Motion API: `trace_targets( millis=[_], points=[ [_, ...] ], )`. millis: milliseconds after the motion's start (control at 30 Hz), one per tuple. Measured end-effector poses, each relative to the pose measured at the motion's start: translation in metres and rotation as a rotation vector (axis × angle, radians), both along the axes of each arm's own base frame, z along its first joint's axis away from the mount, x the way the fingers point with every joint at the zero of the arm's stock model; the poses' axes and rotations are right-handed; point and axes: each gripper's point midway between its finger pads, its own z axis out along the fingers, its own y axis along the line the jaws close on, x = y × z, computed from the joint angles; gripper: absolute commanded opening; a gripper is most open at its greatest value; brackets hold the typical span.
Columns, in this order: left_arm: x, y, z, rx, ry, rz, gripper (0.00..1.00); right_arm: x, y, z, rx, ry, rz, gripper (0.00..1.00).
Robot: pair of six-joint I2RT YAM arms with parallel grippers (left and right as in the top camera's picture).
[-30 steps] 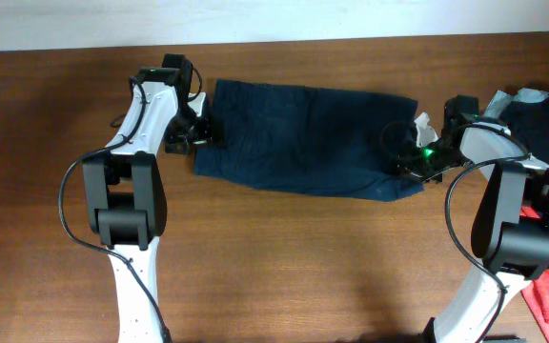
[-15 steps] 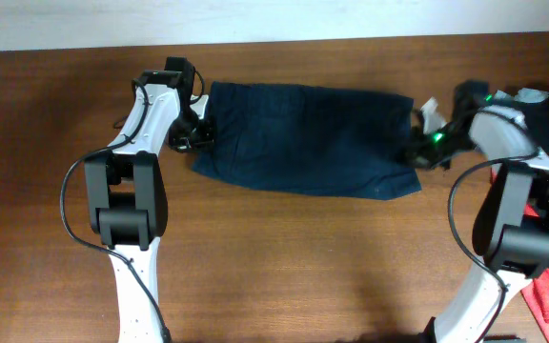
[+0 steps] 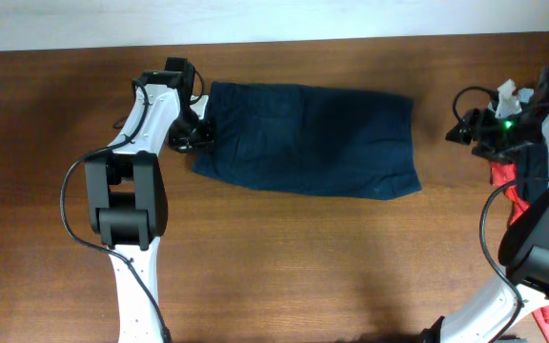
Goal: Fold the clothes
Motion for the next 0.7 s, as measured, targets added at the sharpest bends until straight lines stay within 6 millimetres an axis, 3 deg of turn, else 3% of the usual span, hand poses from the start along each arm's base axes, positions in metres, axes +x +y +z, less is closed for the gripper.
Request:
trace_targets(
  millis=[133,367,533,700],
  points=[
    [0.000,0.000,0.000,0.001,0.000,0.000,0.22,-0.007,0.004,-0.022,0.006,0.014,0.018,0.78],
    [0.000,0.000,0.000,0.001,0.000,0.000,0.23,-0.013,0.022,-0.044,0.074,-0.037,0.098,0.81],
    [0.000,0.000,0.000,0.001,0.001,0.000,0.25,-0.011,0.029,-0.060,0.087,-0.108,0.145,0.89],
    [-0.001,0.000,0.000,0.001,0.003,0.000,0.27,-0.001,0.040,-0.064,0.132,-0.227,0.185,0.90]
  ],
)
